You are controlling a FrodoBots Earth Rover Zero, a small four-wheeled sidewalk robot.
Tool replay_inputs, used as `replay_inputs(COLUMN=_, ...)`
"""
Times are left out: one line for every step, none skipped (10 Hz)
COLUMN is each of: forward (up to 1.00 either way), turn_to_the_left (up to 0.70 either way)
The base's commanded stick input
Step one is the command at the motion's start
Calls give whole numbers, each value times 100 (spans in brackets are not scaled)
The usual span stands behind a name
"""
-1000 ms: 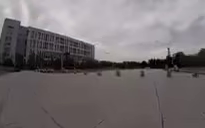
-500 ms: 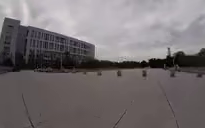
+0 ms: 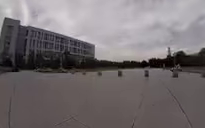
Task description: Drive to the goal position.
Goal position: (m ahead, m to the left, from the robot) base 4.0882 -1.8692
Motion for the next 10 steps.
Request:
replay_inputs(forward=70, turn_to_the_left=0)
replay_inputs(forward=46, turn_to_the_left=-9)
replay_inputs(forward=5, turn_to_the_left=-48)
replay_inputs(forward=12, turn_to_the_left=-64)
replay_inputs(forward=36, turn_to_the_left=-52)
replay_inputs(forward=60, turn_to_the_left=-40)
replay_inputs(forward=70, turn_to_the_left=-35)
replay_inputs(forward=70, turn_to_the_left=-35)
replay_inputs(forward=70, turn_to_the_left=-35)
replay_inputs(forward=70, turn_to_the_left=-35)
